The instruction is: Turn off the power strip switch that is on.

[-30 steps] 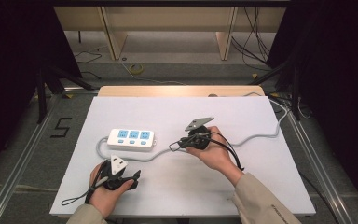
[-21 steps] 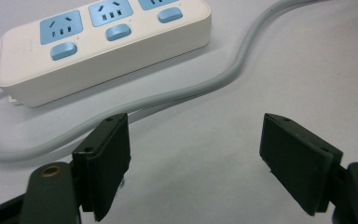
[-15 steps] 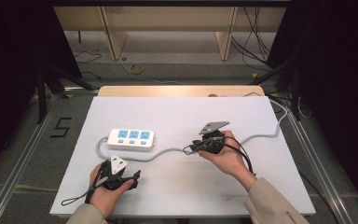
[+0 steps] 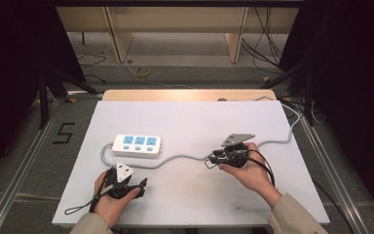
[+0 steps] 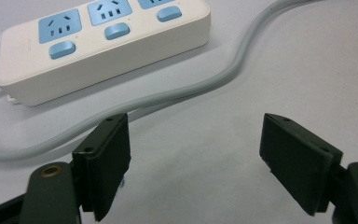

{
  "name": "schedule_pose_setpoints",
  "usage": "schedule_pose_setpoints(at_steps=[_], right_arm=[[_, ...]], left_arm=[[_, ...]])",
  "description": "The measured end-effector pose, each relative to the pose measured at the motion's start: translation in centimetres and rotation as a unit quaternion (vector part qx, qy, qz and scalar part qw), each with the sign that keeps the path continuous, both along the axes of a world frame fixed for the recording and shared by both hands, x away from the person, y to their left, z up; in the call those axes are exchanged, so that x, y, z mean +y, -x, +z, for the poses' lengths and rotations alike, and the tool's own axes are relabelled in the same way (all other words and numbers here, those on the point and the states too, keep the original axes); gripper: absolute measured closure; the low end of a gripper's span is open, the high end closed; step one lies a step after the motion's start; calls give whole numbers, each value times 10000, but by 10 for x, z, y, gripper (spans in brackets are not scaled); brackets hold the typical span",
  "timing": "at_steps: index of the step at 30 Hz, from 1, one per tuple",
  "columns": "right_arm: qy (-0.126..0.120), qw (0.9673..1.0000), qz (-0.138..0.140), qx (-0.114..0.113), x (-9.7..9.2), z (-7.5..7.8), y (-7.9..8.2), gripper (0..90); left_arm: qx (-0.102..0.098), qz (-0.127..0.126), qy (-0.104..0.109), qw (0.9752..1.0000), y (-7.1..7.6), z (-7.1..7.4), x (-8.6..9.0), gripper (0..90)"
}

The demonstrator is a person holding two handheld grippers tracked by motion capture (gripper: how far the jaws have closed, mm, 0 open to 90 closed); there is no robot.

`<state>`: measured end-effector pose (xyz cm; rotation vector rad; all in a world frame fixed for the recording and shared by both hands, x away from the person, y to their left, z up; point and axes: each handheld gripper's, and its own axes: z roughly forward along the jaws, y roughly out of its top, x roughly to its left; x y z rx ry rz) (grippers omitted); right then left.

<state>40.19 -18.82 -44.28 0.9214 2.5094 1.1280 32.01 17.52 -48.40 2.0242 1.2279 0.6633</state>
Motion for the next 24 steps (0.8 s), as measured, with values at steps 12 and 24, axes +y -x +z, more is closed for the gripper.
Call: schedule_pose_setpoints(at_steps=[12, 24], right_arm=[[-188, 9994, -276, 85, -44, -12, 18, 625], [-219, 9991, -375, -23, -77, -24, 39, 562]], left_arm=[[13, 25, 3, 10000, 0, 0, 0, 244], [48, 29, -3, 10000, 0, -1, 0, 243]])
